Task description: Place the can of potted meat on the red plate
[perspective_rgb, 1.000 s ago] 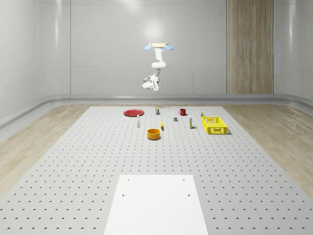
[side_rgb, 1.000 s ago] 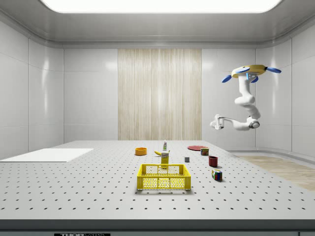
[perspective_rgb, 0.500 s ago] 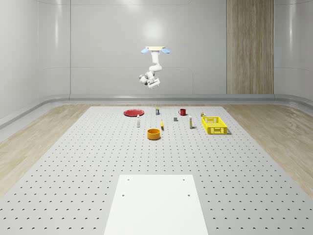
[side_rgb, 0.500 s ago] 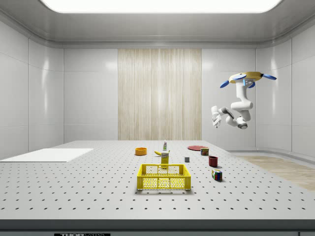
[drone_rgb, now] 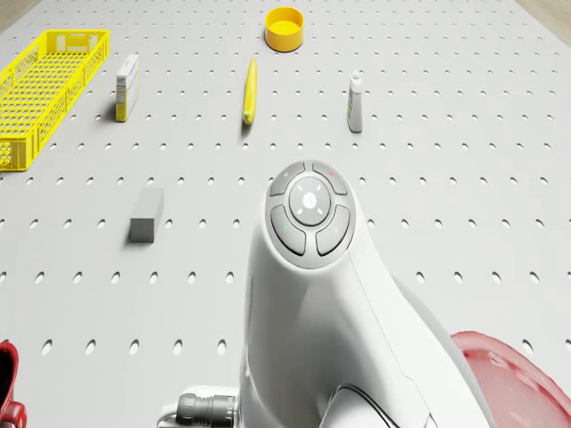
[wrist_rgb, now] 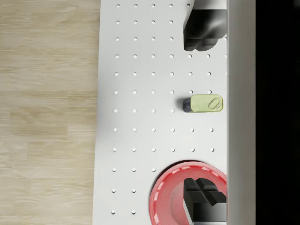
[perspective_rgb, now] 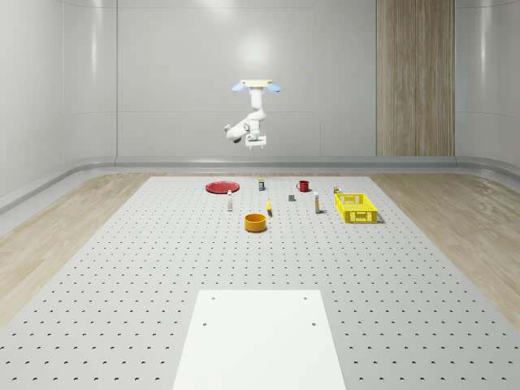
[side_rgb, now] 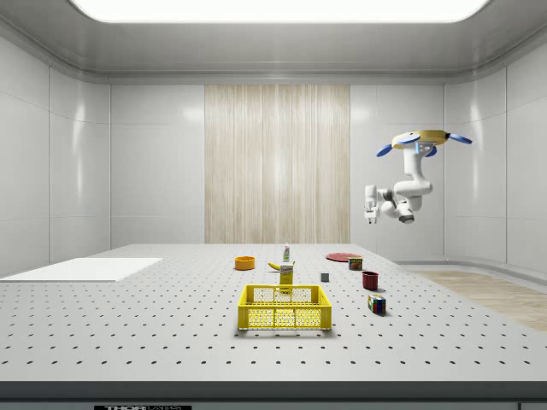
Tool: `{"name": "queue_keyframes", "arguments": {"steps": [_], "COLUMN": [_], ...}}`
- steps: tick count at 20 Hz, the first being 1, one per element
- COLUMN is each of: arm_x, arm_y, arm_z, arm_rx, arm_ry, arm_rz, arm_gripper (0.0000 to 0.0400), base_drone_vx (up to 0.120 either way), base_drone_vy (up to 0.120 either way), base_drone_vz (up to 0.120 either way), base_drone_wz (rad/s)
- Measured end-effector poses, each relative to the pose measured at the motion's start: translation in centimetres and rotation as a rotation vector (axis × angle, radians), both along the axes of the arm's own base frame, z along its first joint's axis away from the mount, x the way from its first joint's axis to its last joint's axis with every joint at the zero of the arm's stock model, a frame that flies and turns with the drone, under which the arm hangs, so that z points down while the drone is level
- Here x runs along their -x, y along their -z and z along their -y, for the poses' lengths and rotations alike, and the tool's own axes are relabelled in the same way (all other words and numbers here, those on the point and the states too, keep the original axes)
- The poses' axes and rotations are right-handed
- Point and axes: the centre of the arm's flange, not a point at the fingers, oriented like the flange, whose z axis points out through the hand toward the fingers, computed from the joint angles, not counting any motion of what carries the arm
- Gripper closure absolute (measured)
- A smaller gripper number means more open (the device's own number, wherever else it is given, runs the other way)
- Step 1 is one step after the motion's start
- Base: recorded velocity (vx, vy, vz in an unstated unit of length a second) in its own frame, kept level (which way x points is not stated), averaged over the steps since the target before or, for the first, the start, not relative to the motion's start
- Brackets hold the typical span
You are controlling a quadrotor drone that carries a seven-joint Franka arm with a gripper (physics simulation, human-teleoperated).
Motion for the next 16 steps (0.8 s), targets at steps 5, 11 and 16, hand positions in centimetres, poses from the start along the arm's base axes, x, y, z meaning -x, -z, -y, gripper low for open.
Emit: {"name": "queue_keyframes", "arguments": {"steps": [5,11,16], "arm_x": [0.00,0.00,0.00], "arm_y": [0.03,0.04,0.04], "arm_z": [0.32,0.47,0.51], "arm_rx": [0.033,0.047,0.052], "arm_ry": [0.001,0.001,0.001], "arm_rz": [-0.001,-0.002,-0.002], "arm_gripper": [0.0000,0.0000,0.0000], "base_drone_vx": [0.000,0.113,0.032], "base_drone_vy": [0.112,0.120,0.120], "base_drone_vz": [-0.120,-0.120,-0.056], "base_drone_wz": [0.000,0.000,0.000]}}
